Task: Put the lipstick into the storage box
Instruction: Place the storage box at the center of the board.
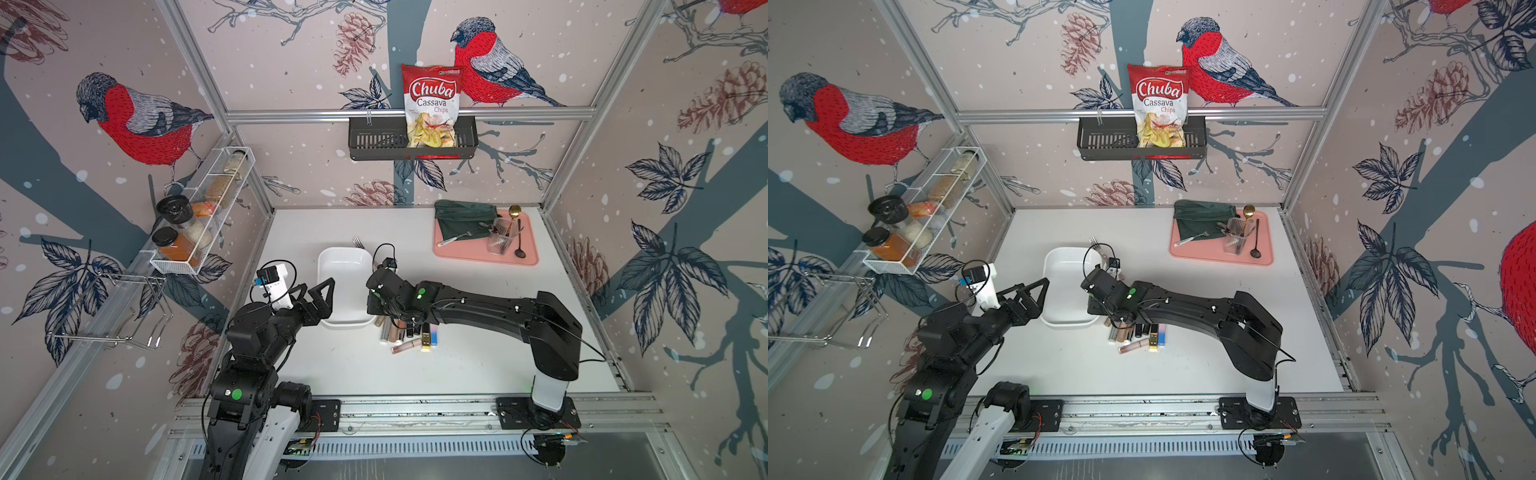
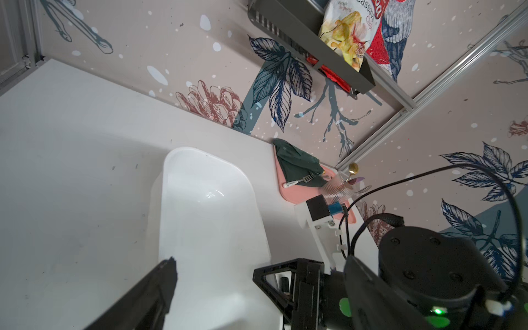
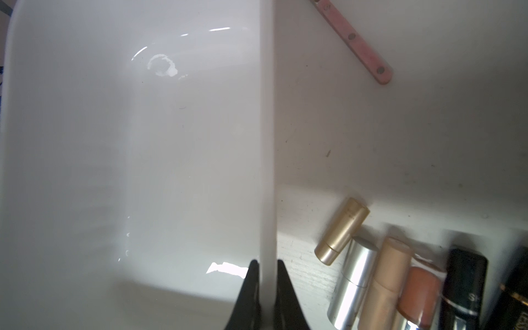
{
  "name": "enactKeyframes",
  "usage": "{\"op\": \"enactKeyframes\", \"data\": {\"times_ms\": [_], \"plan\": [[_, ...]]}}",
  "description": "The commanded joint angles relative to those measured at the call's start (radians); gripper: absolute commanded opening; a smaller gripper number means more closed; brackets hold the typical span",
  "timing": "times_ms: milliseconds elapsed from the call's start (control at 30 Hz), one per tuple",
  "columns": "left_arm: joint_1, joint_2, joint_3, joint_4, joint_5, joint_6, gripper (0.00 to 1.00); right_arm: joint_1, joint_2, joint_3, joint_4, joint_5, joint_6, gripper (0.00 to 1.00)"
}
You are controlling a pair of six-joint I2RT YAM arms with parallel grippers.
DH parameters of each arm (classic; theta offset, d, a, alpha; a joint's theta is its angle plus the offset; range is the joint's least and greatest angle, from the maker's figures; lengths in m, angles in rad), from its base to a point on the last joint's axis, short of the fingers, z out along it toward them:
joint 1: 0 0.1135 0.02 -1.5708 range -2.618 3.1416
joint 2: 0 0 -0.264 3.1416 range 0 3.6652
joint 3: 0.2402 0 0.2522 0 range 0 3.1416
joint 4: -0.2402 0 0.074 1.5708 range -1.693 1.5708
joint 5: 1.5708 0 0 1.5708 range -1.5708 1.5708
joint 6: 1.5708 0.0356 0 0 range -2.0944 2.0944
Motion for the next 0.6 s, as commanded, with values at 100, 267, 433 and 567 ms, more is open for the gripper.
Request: {"op": "enactKeyframes", "data": {"times_ms": [100, 267, 433, 567], "plan": [[0.001, -0.001, 0.018, -0.055, -0.051, 0.002, 0.96, 0.031, 0.080, 0.009, 0.129, 0.006, 0.113, 0.00], [0.001, -0.004, 0.004, -0.057, -0.055, 0.001, 0.96, 0.047, 0.128, 0.035, 0.128, 0.004, 0.128, 0.02], [0.001, -0.011, -0.010, -0.060, -0.064, 0.001, 0.96, 0.051, 0.143, 0.024, 0.134, -0.015, 0.140, 0.18], [0.001, -0.011, -0.025, -0.055, -0.064, 0.000, 0.96, 0.052, 0.141, 0.024, 0.132, -0.019, 0.133, 0.38]]}}
